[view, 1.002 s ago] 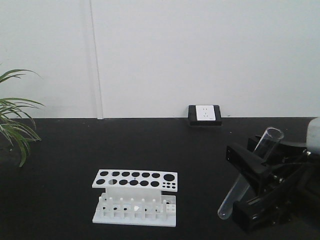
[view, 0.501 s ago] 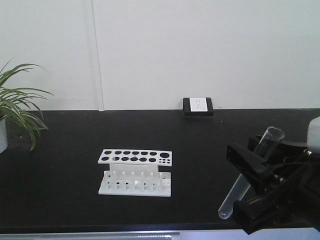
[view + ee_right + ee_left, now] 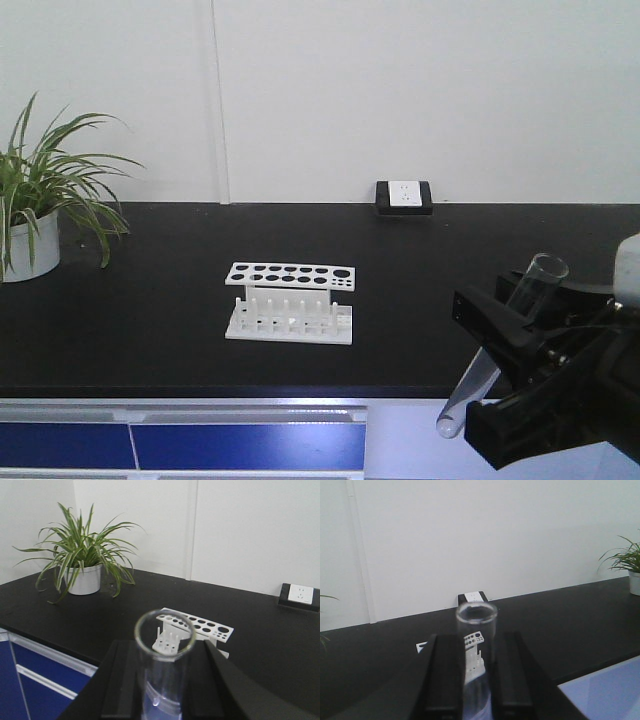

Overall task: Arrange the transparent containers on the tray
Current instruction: 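Drive the base to the yellow tray while holding both tubes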

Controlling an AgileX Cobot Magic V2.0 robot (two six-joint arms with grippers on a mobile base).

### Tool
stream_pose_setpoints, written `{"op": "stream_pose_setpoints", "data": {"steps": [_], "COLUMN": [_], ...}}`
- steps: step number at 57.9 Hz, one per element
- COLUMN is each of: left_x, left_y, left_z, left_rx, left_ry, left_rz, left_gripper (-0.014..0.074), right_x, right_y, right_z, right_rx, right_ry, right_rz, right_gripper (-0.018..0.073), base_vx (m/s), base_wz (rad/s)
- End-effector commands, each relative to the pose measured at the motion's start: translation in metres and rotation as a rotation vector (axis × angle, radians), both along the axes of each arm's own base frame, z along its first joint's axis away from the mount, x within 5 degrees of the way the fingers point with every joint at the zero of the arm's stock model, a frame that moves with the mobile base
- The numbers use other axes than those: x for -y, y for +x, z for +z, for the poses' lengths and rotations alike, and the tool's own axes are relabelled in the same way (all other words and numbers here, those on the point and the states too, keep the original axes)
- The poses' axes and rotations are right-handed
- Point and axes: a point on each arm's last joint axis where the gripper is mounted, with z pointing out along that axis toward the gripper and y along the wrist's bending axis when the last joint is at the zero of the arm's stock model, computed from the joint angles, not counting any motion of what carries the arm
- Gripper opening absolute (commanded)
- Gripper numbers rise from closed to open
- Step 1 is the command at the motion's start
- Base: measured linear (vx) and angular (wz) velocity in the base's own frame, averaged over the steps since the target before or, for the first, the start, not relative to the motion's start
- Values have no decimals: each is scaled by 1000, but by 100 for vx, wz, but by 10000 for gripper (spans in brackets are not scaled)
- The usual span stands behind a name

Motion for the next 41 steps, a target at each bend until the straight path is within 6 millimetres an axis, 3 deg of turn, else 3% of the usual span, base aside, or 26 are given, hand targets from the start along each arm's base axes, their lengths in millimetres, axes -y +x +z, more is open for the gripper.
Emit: {"op": "stream_pose_setpoints", "data": {"steps": [1,41], "left_x": [-1,-1], "left_y": [-3,-3], "left_z": [20,20], "left_rx": [110,110], "left_ry": [-58,-58], "left_rz": [-6,-6], "left_gripper": [128,128], "right_x": [0,0], "right_y": [-3,-3], "right_z": [10,10], "right_rx": [11,11], "right_ry": [40,40], "right_rz": [29,29], "right_gripper": [201,201], "base_vx": [-25,-26], "base_wz": [7,6]}}
